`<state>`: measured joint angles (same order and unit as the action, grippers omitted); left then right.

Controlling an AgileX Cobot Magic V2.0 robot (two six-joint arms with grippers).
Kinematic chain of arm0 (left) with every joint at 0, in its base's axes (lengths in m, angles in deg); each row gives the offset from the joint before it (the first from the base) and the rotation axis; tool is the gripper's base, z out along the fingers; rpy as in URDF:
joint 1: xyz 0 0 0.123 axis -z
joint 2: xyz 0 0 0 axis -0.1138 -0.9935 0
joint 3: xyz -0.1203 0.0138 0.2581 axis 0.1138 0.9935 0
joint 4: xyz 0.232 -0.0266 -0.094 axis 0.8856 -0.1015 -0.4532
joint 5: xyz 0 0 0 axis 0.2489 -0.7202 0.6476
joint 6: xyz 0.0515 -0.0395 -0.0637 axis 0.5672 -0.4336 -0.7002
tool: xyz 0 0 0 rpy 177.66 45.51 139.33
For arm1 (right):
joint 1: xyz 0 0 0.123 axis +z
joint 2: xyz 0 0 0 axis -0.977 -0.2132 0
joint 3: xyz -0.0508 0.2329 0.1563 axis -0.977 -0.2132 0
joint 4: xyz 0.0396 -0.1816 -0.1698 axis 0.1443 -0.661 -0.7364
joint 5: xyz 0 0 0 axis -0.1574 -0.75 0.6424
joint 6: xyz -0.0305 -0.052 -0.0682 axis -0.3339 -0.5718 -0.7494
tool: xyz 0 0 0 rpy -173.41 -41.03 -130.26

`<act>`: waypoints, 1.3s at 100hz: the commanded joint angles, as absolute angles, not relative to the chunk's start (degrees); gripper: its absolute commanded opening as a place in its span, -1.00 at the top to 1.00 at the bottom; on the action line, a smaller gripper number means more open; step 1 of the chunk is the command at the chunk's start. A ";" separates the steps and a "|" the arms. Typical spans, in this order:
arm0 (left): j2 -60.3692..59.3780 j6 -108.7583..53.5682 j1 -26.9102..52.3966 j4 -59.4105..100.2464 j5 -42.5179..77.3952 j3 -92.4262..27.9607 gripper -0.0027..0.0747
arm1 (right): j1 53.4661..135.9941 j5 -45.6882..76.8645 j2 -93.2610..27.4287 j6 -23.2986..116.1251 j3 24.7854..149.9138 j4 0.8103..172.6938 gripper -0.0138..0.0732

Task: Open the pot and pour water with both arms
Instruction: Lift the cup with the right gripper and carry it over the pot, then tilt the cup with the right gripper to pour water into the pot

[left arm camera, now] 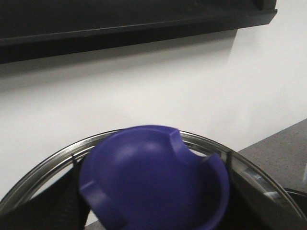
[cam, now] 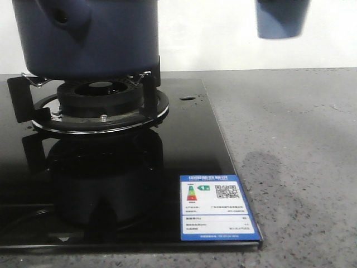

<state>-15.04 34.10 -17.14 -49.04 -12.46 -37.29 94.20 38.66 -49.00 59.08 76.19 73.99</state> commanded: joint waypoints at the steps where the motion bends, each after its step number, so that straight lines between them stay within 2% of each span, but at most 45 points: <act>1: -13.00 33.49 -17.13 -53.47 -13.56 -39.59 -0.02 | 96.06 41.23 -47.45 59.00 81.92 71.71 -0.11; 45: -13.00 33.49 -17.13 -53.47 -13.66 -39.59 -0.02 | 104.09 28.16 -48.42 58.90 94.43 59.16 -0.11; 94: -13.00 33.49 -17.13 -53.47 -13.86 -39.59 -0.02 | 113.99 7.77 -59.51 58.79 110.79 36.29 -0.11; 130: -13.00 33.49 -17.13 -53.47 -13.86 -39.59 -0.02 | 118.91 3.58 -63.61 58.79 114.22 22.44 -0.11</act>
